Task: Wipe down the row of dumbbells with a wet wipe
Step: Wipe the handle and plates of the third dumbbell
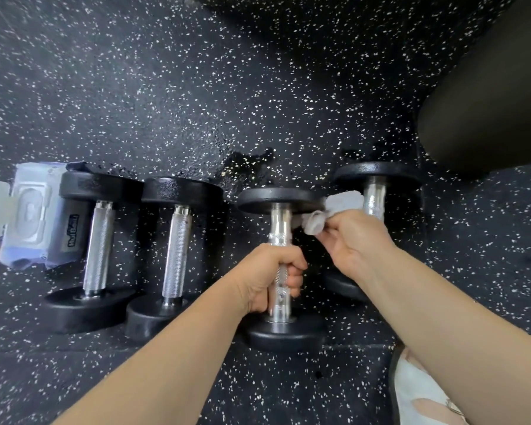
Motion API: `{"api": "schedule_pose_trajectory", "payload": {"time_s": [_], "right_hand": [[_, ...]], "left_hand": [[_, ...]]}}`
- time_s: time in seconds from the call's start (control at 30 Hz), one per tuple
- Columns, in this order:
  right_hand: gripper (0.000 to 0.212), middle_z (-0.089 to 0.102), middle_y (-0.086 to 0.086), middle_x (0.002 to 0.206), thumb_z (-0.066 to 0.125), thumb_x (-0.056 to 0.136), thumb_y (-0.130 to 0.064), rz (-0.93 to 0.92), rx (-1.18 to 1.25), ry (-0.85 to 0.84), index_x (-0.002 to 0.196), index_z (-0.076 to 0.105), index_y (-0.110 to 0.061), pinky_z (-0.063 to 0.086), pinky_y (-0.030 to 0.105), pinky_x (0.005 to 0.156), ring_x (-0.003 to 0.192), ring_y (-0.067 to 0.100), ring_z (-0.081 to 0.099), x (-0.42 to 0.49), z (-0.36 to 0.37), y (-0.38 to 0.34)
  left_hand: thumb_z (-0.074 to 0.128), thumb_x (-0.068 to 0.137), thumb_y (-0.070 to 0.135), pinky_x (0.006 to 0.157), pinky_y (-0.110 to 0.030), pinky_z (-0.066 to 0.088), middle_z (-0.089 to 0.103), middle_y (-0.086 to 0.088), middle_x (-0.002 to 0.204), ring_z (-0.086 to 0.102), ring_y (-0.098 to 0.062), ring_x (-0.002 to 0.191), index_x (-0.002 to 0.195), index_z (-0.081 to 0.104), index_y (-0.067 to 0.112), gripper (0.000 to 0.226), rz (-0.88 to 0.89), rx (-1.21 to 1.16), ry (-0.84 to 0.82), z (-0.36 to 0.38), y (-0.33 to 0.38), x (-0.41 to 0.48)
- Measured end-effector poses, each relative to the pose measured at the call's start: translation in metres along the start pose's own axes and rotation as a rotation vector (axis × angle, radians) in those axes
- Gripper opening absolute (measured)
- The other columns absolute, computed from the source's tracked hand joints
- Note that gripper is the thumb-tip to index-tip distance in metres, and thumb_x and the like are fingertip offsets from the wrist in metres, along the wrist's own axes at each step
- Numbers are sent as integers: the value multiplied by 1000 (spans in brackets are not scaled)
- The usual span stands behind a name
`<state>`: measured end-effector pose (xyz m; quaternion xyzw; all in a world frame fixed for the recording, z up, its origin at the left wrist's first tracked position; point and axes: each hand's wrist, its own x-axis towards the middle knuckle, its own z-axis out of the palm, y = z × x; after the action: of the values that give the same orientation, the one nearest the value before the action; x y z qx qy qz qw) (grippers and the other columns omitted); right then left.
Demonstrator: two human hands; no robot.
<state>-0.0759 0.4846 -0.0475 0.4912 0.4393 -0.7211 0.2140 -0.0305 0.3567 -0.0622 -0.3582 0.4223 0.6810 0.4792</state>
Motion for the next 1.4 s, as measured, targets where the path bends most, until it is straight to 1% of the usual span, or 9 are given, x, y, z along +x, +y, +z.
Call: {"api": "schedule_pose_trajectory", "payload": {"time_s": [0.13, 0.33, 0.47, 0.6, 0.7, 0.83, 1.07, 1.17, 1.4], "right_hand": [[48, 54, 47, 109, 32, 70, 27, -24, -16, 27, 114, 48, 26, 60, 29, 62, 87, 42, 69, 2, -12, -8], [74, 62, 40, 99, 28, 69, 27, -51, -109, 29, 139, 32, 3, 58, 30, 56, 76, 44, 68, 3, -13, -5], [27, 54, 47, 110, 28, 75, 21, 16, -162, -3, 90, 48, 11, 60, 34, 70, 102, 49, 61, -11, -7, -4], [32, 61, 41, 91, 32, 77, 19, 27, -255, -50, 85, 60, 7, 57, 24, 52, 61, 28, 70, -21, -1, 1], [26, 58, 46, 95, 33, 82, 20, 57, -217, -47, 98, 54, 20, 55, 22, 47, 47, 23, 64, -26, -1, 2], [23, 56, 46, 105, 34, 88, 18, 154, -107, -96, 98, 55, 20, 59, 29, 65, 92, 46, 65, -28, 2, 4], [31, 51, 14, 73, 30, 92, 16, 191, 128, -81, 74, 49, -1, 55, 26, 54, 64, 20, 51, -10, 15, -6], [24, 54, 14, 75, 32, 94, 9, 220, 32, -76, 91, 53, -1, 50, 37, 65, 67, 23, 54, -4, 15, 1], [23, 62, 21, 104, 37, 88, 19, 73, 157, -122, 93, 54, 4, 58, 32, 73, 97, 29, 66, -17, 6, -12]], "left_hand": [[53, 78, -5, 42, -20, 37, 45, 1, 48, 41, -10, 40, 59, 47, 15, 28, -32, 6, 99, -15, -3, 11], [75, 81, 31, 71, -33, 52, 67, -1, 90, 67, -17, 76, 95, 64, 11, 27, 92, 319, 526, -17, 3, 0], [48, 98, 29, 78, -35, 43, 57, -10, 108, 53, -25, 90, 123, 42, 11, 32, 192, 571, 776, 7, -10, -6], [55, 94, 28, 79, -38, 48, 53, -9, 100, 53, -28, 88, 117, 40, 8, 34, 185, 517, 856, 14, -13, 9], [64, 90, 33, 71, -35, 46, 54, -7, 93, 52, -25, 82, 109, 48, 7, 36, 203, 567, 835, 4, -16, 10], [81, 73, 26, 58, -38, 48, 58, -9, 69, 51, -23, 58, 90, 62, 2, 35, 214, 385, 713, 10, -14, 2], [64, 70, -8, 41, -24, 36, 47, -7, 53, 40, -14, 38, 70, 51, 9, 21, 217, 183, 438, 39, -7, -15], [60, 71, -13, 41, -23, 34, 46, -4, 53, 39, -13, 39, 75, 52, 9, 24, 175, 97, 326, 42, -2, -19], [66, 70, -5, 43, -24, 38, 48, -6, 52, 42, -16, 39, 67, 47, 11, 25, 293, 323, 500, 26, 3, -12]]}}
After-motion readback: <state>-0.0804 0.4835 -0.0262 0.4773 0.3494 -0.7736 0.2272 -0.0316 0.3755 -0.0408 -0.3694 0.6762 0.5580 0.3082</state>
